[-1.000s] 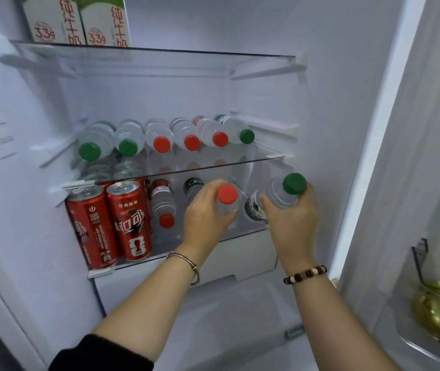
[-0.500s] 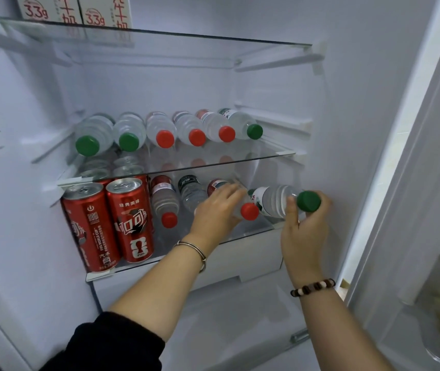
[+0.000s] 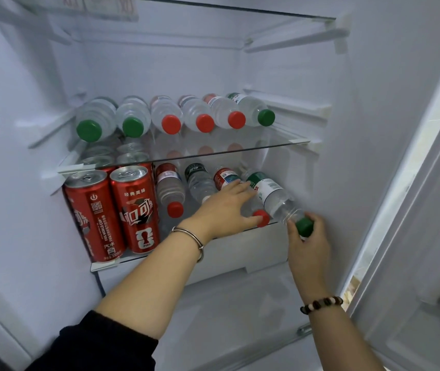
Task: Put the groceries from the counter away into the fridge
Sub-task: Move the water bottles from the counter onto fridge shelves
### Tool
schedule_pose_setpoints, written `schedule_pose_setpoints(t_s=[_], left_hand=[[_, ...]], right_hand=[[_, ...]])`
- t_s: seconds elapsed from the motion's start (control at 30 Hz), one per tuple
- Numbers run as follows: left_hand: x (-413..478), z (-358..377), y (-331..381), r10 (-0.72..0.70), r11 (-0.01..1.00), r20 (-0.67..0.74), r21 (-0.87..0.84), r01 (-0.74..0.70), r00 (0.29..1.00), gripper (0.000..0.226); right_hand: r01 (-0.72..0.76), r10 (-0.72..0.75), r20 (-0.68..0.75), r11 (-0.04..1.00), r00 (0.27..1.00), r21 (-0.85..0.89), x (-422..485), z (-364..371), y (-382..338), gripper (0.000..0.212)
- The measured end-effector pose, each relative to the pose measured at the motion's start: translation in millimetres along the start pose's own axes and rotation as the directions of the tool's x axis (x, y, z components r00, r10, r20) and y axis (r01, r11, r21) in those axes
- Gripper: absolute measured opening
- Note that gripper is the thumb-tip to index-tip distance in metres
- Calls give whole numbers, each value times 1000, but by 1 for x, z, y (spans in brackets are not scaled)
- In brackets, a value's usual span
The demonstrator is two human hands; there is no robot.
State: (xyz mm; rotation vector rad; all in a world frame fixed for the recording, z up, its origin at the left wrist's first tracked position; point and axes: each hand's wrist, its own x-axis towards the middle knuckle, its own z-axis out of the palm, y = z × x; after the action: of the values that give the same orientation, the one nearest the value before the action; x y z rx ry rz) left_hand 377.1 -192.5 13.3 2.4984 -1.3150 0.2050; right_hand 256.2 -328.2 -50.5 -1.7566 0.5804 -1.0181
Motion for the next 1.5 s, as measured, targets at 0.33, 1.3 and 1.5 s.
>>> schedule_pose_setpoints(t_s=[0.33,1.3,1.5], left_hand=[[4,14,1,-66,976,-119,200,90,991,74],[17,34,-55,-149,972,-457,97,215,877,61],[17,38,-55,-143,984,-502,20,177,853,51]], right_hand=[[80,-76,61,994,995,-73,5,-6,0,32],[244,-147,232,847,962,-473,69,93,-16,27],[268,-166,238,821,957,-505,77,99,-7,35]])
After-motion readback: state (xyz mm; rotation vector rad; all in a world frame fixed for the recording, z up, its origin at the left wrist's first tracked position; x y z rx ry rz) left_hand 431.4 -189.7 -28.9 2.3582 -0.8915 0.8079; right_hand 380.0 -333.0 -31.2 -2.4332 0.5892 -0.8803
